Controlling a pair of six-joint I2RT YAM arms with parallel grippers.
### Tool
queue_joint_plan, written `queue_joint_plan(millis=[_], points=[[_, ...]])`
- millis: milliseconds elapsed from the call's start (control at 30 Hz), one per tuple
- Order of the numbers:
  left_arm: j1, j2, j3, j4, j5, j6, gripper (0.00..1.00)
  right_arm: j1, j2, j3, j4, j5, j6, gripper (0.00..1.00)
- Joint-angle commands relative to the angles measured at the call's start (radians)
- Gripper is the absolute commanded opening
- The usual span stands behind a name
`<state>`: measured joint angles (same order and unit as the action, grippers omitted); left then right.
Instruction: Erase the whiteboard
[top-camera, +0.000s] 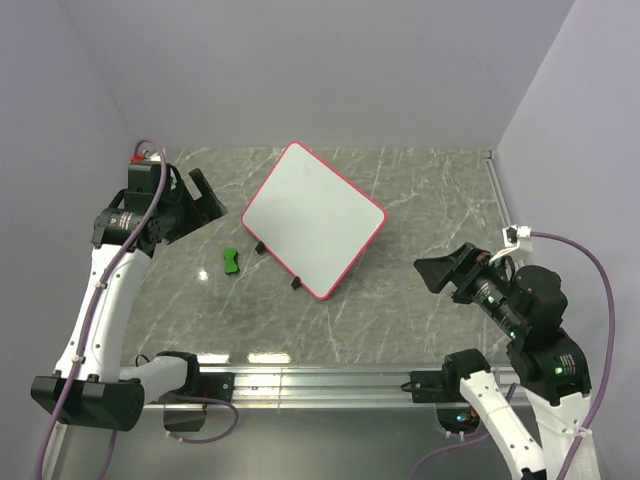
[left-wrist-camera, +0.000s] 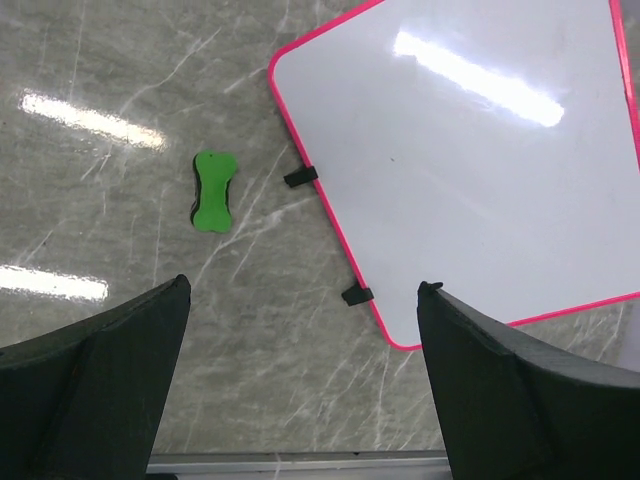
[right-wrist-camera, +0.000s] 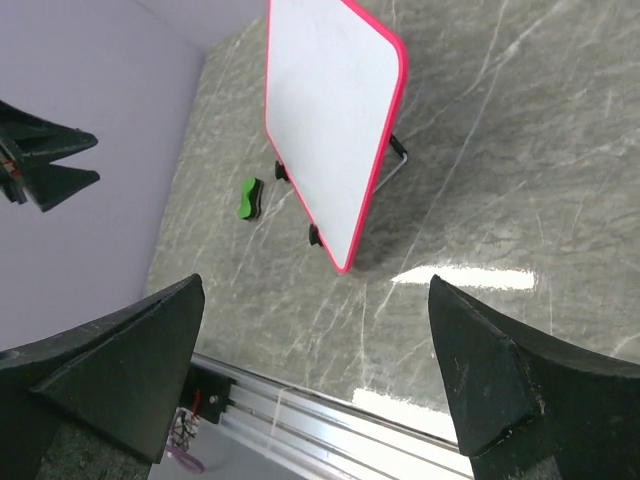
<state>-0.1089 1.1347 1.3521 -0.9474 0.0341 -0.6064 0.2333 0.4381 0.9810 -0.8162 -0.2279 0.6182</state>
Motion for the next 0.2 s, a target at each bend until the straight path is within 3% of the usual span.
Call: queue_joint_plan(millis=[0, 167], points=[[-0.002, -0.027, -0.001, 0.079, 0.024, 0.019, 0.99, 0.008, 0.004, 0.035, -0.02, 0.007, -0.028, 1.0], [-0.002, -0.07, -0.033, 0.151, -0.055, 0.097, 1.0, 0.008, 0.014, 0.018, -0.031, 0.021, -0.021, 1.0]])
